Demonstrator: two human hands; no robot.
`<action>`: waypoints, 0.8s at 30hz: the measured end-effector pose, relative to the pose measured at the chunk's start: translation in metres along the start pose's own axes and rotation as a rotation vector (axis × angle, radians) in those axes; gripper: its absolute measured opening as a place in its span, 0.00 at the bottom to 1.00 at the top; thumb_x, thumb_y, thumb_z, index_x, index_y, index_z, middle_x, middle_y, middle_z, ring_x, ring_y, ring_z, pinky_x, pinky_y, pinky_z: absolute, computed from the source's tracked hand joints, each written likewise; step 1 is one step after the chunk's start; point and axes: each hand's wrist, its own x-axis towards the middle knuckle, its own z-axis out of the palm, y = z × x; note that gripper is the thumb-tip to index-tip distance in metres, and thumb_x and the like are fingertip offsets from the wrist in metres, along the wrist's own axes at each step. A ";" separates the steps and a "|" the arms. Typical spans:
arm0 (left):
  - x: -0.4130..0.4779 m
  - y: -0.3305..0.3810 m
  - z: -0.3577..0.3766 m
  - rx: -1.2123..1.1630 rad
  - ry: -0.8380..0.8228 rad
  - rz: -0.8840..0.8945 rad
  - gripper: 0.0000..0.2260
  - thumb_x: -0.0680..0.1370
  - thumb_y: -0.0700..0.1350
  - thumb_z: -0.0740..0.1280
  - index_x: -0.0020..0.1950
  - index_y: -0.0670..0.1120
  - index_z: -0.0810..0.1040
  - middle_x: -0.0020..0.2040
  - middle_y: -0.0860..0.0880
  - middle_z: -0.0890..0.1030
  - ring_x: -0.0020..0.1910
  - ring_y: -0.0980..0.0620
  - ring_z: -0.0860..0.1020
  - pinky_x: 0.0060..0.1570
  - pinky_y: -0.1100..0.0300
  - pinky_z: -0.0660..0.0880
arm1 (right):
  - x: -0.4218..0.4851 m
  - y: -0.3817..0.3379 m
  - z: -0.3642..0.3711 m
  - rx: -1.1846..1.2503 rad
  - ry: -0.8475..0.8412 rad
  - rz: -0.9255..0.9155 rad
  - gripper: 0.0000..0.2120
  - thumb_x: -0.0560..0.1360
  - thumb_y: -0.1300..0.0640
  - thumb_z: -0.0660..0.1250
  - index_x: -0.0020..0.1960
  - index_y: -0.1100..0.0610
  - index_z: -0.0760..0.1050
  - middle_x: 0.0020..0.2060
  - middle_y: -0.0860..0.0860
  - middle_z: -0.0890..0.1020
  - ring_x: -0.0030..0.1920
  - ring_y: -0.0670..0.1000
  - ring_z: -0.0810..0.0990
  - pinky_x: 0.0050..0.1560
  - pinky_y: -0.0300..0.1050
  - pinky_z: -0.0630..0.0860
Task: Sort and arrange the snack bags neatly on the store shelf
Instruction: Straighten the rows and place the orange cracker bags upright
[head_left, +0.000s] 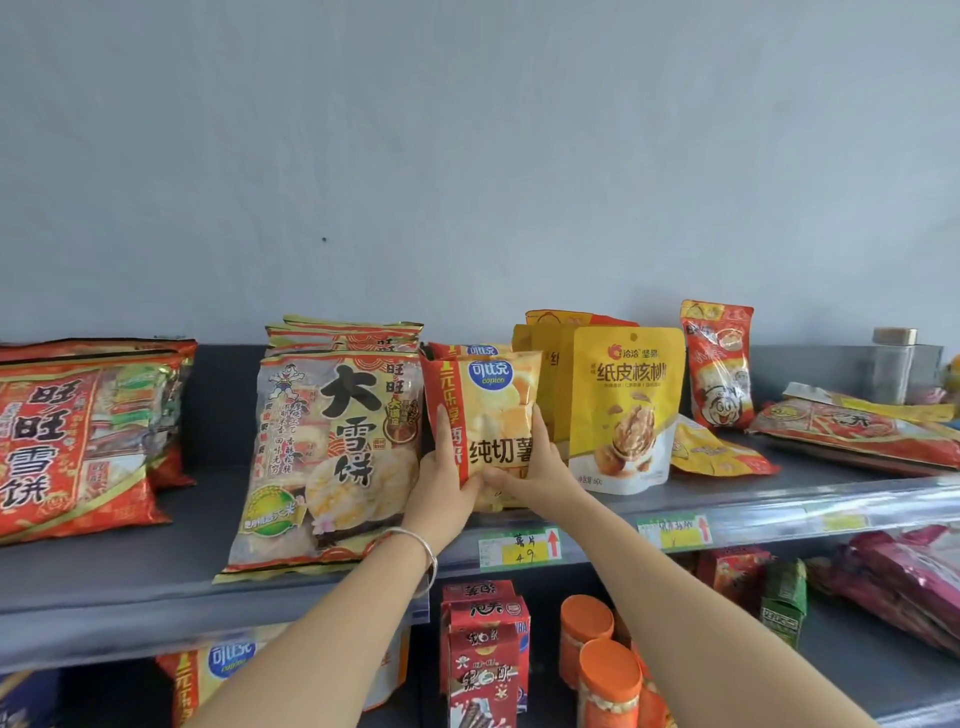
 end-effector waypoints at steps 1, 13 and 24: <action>0.002 -0.002 0.001 0.012 -0.003 0.000 0.43 0.78 0.46 0.63 0.66 0.61 0.25 0.70 0.42 0.65 0.64 0.46 0.72 0.62 0.53 0.70 | 0.002 0.002 0.001 -0.031 -0.006 -0.005 0.50 0.70 0.49 0.74 0.77 0.46 0.41 0.66 0.56 0.70 0.66 0.57 0.71 0.64 0.60 0.73; 0.002 -0.021 0.022 -0.045 0.155 -0.037 0.26 0.80 0.58 0.49 0.76 0.59 0.43 0.72 0.50 0.64 0.65 0.49 0.69 0.54 0.59 0.70 | 0.015 0.021 0.013 -0.096 0.320 0.017 0.27 0.79 0.38 0.49 0.70 0.54 0.64 0.61 0.54 0.77 0.61 0.55 0.75 0.57 0.56 0.74; -0.001 -0.003 0.018 0.107 0.247 -0.066 0.29 0.80 0.55 0.54 0.77 0.50 0.46 0.72 0.44 0.62 0.69 0.48 0.63 0.62 0.60 0.63 | 0.003 0.015 0.008 -0.324 0.389 -0.007 0.29 0.81 0.44 0.51 0.78 0.53 0.50 0.72 0.56 0.62 0.70 0.60 0.64 0.65 0.55 0.67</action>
